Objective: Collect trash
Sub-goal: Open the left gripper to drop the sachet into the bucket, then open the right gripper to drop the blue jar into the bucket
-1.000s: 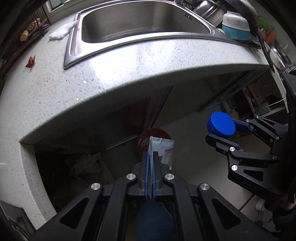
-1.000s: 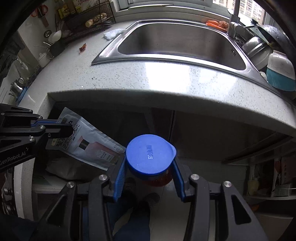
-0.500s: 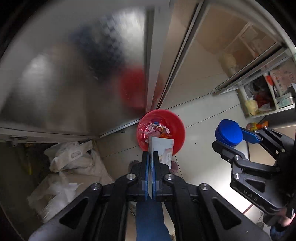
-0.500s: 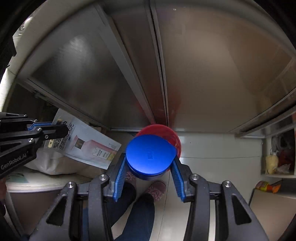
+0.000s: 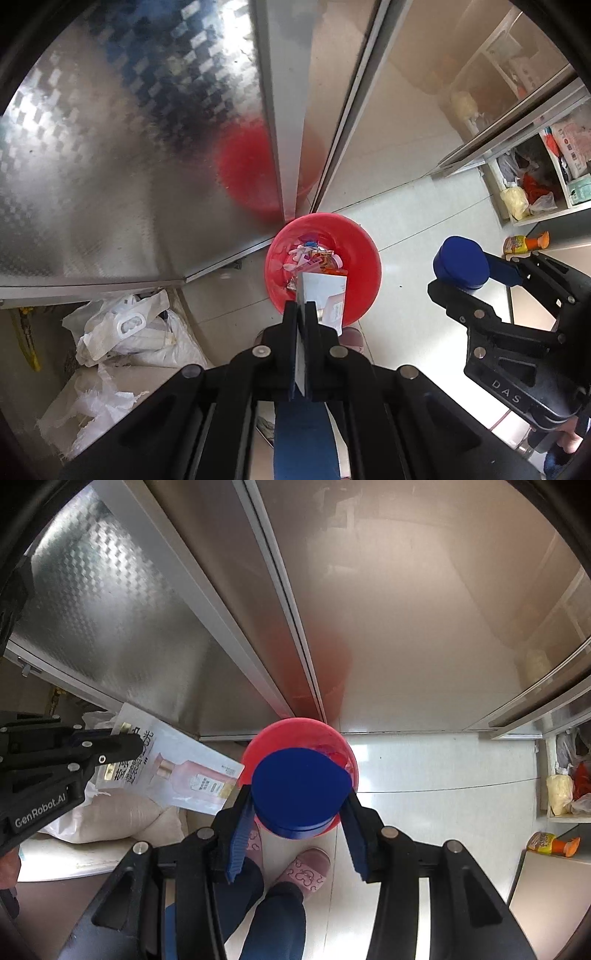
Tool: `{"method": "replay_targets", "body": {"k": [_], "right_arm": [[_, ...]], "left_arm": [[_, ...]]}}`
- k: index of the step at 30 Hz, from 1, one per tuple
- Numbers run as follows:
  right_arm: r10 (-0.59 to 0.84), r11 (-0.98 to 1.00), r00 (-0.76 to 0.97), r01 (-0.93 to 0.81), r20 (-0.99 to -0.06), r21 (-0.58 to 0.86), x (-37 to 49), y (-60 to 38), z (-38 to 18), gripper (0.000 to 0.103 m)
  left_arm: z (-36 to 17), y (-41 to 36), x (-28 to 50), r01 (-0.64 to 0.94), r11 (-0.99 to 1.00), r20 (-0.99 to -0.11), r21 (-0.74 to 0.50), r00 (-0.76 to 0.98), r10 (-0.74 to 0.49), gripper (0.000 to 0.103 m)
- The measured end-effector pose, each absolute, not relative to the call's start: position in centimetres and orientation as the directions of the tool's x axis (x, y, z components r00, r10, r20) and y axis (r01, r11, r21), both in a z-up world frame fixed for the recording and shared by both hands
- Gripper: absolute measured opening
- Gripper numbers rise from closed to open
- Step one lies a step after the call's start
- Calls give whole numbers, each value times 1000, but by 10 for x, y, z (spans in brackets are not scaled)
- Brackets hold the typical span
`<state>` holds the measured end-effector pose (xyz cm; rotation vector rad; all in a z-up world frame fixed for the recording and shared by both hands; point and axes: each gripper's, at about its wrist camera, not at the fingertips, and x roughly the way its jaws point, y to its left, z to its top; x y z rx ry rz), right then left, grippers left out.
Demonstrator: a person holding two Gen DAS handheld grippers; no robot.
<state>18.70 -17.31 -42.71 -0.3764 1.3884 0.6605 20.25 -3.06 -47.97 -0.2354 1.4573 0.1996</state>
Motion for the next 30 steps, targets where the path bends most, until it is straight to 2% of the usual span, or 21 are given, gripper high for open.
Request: {"method": "replay_targets", "body": {"k": [11, 13, 15, 19, 21, 22, 25, 27, 30], "right_arm": [[212, 764, 40, -629, -977, 140, 185, -172, -430, 43], [213, 764, 40, -630, -976, 141, 185, -173, -432, 43], [215, 762, 41, -632, -976, 141, 184, -174, -433, 43], [219, 760, 33, -633, -975, 149, 183, -174, -435, 43], [219, 758, 32, -635, -975, 149, 183, -174, -434, 43], [217, 757, 32, -636, -976, 148, 183, -173, -433, 43], [215, 755, 29, -639, -976, 147, 182, -173, -432, 43], [213, 755, 26, -639, -977, 148, 182, -173, -433, 43], [206, 754, 17, -640, -978, 148, 181, -172, -438, 43]], "left_arm": [[-487, -26, 208, -274, 961, -993, -47, 113, -17, 3], [-486, -27, 208, -272, 961, -993, -50, 117, -19, 12], [-484, -27, 208, -269, 962, -992, -48, 126, -14, 26], [-482, -25, 206, -265, 963, -991, -53, 136, -18, 44], [-482, -24, 204, -268, 962, -991, -45, 135, -8, 65], [-482, -23, 203, -270, 962, -991, -38, 136, -1, 69], [-484, -19, 199, -277, 960, -990, -40, 138, -2, 71], [-484, -17, 197, -286, 958, -990, -29, 138, 12, 83], [-483, -14, 194, -293, 956, -990, -3, 138, 39, 85]]}}
